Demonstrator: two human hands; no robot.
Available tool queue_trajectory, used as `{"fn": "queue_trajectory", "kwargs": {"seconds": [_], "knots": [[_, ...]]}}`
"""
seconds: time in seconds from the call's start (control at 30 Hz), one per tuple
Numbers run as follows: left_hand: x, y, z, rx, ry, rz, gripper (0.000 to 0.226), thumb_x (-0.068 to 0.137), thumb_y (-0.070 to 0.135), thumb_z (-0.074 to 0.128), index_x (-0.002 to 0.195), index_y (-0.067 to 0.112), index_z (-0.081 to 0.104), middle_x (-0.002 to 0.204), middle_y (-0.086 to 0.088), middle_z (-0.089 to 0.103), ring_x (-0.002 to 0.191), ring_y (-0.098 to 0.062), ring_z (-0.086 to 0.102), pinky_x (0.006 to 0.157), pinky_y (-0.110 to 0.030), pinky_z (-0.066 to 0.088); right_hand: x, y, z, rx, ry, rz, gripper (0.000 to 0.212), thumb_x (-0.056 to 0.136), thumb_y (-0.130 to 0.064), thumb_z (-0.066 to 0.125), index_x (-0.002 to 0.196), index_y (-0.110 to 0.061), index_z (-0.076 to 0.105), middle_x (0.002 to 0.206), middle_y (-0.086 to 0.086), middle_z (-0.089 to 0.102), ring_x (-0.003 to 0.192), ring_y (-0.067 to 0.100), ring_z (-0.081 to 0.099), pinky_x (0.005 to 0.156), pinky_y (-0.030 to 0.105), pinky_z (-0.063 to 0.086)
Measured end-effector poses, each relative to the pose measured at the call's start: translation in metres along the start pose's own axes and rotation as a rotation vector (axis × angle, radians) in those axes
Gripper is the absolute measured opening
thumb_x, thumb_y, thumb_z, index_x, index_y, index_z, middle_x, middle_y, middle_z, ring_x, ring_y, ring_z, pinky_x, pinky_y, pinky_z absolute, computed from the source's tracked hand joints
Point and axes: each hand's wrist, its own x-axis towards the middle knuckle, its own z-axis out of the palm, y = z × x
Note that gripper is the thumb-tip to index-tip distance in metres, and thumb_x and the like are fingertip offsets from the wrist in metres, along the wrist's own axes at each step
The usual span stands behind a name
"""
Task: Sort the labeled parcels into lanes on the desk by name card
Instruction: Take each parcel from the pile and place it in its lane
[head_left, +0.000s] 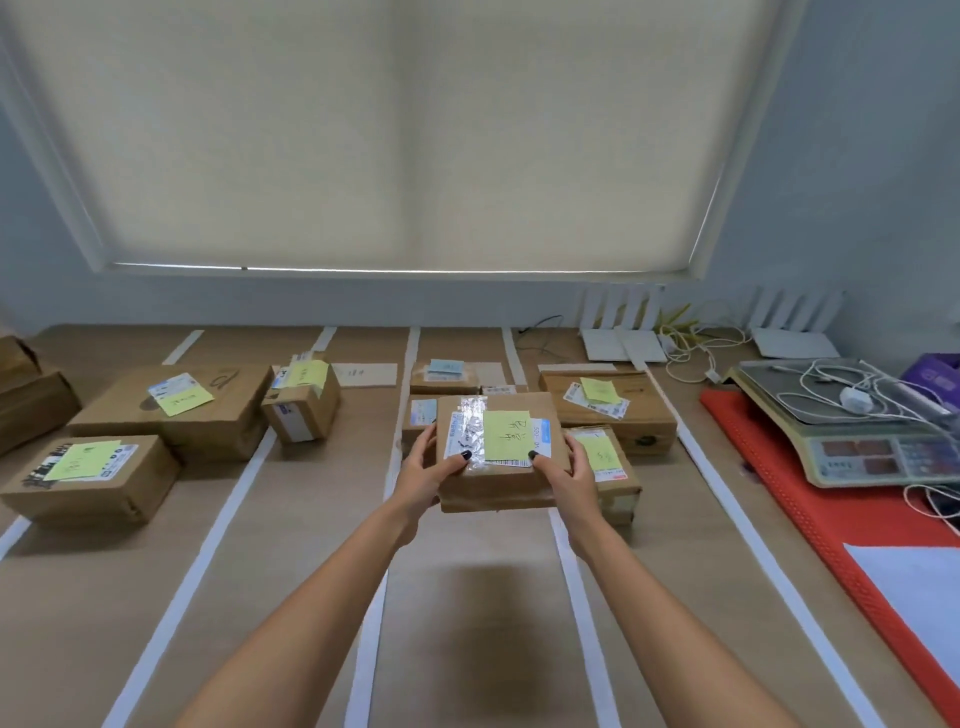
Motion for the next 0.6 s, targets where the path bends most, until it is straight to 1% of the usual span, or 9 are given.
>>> {"fn": "queue_trajectory", "kwargs": {"seconds": [0.07, 0.13, 0.2, 0.3, 0.33, 0.4, 0.43, 0.53, 0.6], "knots": [[0.006, -0.003, 0.040, -0.004, 0.046, 0.015, 0.070, 0.087, 0.025, 0.064, 0.144, 0.034, 0.026, 0.140, -0.002, 0.042, 0.111, -0.020, 0.050, 0.066, -0.025, 0.047, 0.016, 0.003, -0.038, -0.006, -0.028, -0.005, 0.052, 0.084, -0.021, 0.065, 0.131, -0.028, 0.042, 0.121, 0.000, 0.056, 0.102, 0.013, 0.057, 0.078, 0.026, 0.050], [0.014, -0.002, 0.082, -0.004, 0.076, 0.037, 0.069, 0.087, 0.024, 0.064, 0.145, 0.033, 0.026, 0.140, -0.003, 0.043, 0.110, -0.018, 0.050, 0.066, -0.022, 0.046, 0.032, -0.001, -0.077, -0.031, -0.043, -0.004, 0.052, 0.083, -0.023, 0.067, 0.128, -0.032, 0.042, 0.116, -0.005, 0.056, 0.095, 0.005, 0.056, 0.070, 0.020, 0.047], [0.022, 0.000, 0.125, 0.002, 0.089, 0.036, 0.069, 0.088, 0.023, 0.063, 0.145, 0.031, 0.026, 0.140, -0.004, 0.043, 0.111, -0.019, 0.051, 0.068, -0.021, 0.048, 0.048, -0.004, -0.118, -0.033, -0.034, 0.024, 0.057, 0.082, -0.025, 0.068, 0.133, -0.026, 0.041, 0.115, -0.004, 0.056, 0.095, 0.006, 0.056, 0.068, 0.020, 0.045], [0.034, 0.004, 0.185, 0.027, 0.094, 0.022, 0.069, 0.088, 0.022, 0.063, 0.145, 0.031, 0.026, 0.141, -0.003, 0.043, 0.114, -0.020, 0.050, 0.078, -0.024, 0.049, 0.071, -0.007, -0.176, -0.049, -0.032, 0.065, 0.063, 0.083, -0.026, 0.068, 0.138, -0.017, 0.039, 0.123, 0.002, 0.057, 0.105, 0.015, 0.055, 0.077, 0.024, 0.044], [0.038, 0.006, 0.202, 0.034, 0.090, 0.020, 0.069, 0.088, 0.021, 0.063, 0.146, 0.030, 0.026, 0.143, -0.004, 0.042, 0.117, -0.021, 0.050, 0.086, -0.029, 0.050, 0.079, -0.009, -0.192, -0.058, -0.031, 0.070, 0.065, 0.083, -0.027, 0.067, 0.140, -0.016, 0.039, 0.126, 0.003, 0.056, 0.110, 0.017, 0.054, 0.082, 0.026, 0.043], [0.047, 0.009, 0.232, 0.046, 0.077, 0.007, 0.071, 0.088, 0.021, 0.063, 0.147, 0.029, 0.024, 0.145, -0.005, 0.039, 0.124, -0.025, 0.047, 0.101, -0.041, 0.045, 0.095, -0.011, -0.220, -0.081, -0.022, 0.070, 0.065, 0.083, -0.028, 0.067, 0.140, -0.016, 0.039, 0.131, 0.003, 0.054, 0.117, 0.019, 0.051, 0.090, 0.029, 0.043], [0.051, 0.010, 0.245, 0.049, 0.069, 0.002, 0.071, 0.088, 0.020, 0.063, 0.147, 0.028, 0.024, 0.146, -0.006, 0.039, 0.125, -0.026, 0.047, 0.104, -0.044, 0.043, 0.102, -0.012, -0.232, -0.094, -0.015, 0.067, 0.064, 0.083, -0.029, 0.067, 0.140, -0.017, 0.040, 0.133, 0.004, 0.053, 0.120, 0.020, 0.049, 0.094, 0.032, 0.043], [0.065, 0.013, 0.277, 0.057, 0.033, -0.009, 0.071, 0.088, 0.017, 0.063, 0.147, 0.029, 0.024, 0.144, -0.006, 0.040, 0.122, -0.028, 0.049, 0.103, -0.046, 0.043, 0.118, -0.011, -0.260, -0.112, 0.005, 0.056, 0.060, 0.083, -0.029, 0.067, 0.138, -0.016, 0.043, 0.136, 0.007, 0.050, 0.124, 0.022, 0.047, 0.104, 0.042, 0.042], [0.077, 0.014, 0.294, 0.099, 0.029, -0.015, 0.072, 0.087, 0.016, 0.064, 0.146, 0.027, 0.026, 0.142, -0.008, 0.040, 0.121, -0.028, 0.049, 0.102, -0.046, 0.044, 0.127, -0.009, -0.275, -0.116, 0.031, 0.053, 0.058, 0.084, -0.028, 0.067, 0.136, -0.016, 0.045, 0.134, 0.008, 0.049, 0.119, 0.021, 0.050, 0.102, 0.040, 0.043]]}}
